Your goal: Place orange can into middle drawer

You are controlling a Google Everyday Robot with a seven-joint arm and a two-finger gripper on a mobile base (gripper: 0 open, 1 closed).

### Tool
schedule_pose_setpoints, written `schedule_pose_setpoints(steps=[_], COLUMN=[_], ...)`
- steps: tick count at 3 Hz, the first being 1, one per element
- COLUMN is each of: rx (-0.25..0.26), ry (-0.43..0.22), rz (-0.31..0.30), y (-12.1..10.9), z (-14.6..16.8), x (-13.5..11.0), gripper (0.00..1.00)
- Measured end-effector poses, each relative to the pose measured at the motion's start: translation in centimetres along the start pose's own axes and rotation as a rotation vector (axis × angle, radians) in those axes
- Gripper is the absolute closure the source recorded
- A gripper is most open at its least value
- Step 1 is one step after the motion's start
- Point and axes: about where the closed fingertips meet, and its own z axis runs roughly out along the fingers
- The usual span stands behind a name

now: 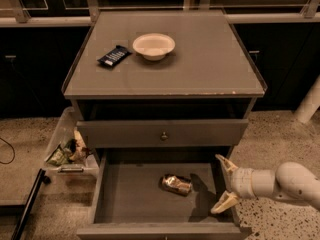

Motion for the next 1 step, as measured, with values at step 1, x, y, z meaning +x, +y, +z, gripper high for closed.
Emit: schedule_pose_setpoints(steps=[1], rx=[0.073], ry=[0.041], rz=[-0.075], y=[-1.0], z=[-3.96], x=[-1.84], gripper=[0.0])
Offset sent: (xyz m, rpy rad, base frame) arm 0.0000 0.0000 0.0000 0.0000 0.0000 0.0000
